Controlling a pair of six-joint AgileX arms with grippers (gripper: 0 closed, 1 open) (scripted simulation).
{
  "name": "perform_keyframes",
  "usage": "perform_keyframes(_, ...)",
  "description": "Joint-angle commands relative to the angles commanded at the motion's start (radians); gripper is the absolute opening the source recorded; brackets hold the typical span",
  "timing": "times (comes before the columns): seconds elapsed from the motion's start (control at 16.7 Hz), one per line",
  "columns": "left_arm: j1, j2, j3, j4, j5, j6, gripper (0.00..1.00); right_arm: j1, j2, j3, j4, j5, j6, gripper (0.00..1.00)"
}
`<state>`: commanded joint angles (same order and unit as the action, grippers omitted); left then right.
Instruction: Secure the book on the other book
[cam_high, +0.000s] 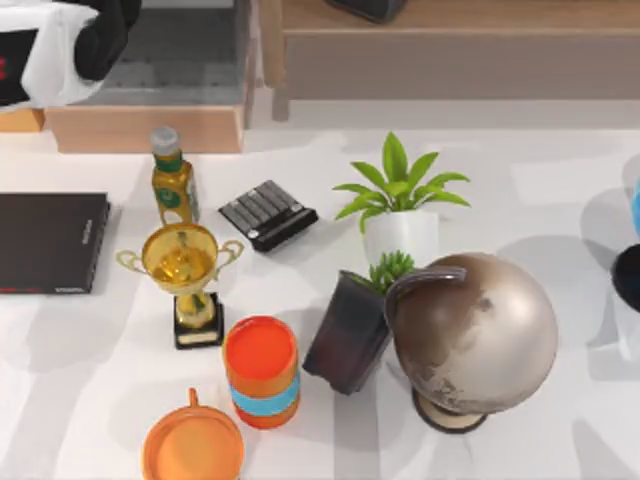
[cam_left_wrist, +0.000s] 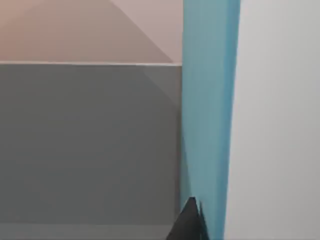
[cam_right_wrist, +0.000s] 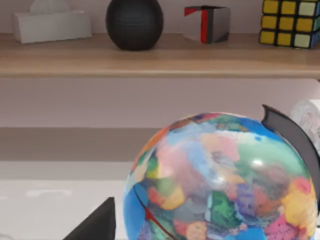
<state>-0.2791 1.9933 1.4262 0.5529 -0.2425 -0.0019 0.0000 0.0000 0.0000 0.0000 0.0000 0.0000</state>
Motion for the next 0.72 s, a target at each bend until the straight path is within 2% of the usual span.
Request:
perform_keyframes(0.6, 0.007, -0.013, -0.024, 0.026, 0.012, 0.003, 0.00, 0.000, 0.000, 0.000, 0.000, 0.000, 0.000, 1.00)
perform_keyframes(0.72, 0.015, -0.025, -0.033, 0.025, 0.034, 0.004, 0.00, 0.000, 0.000, 0.000, 0.000, 0.000, 0.000, 1.00)
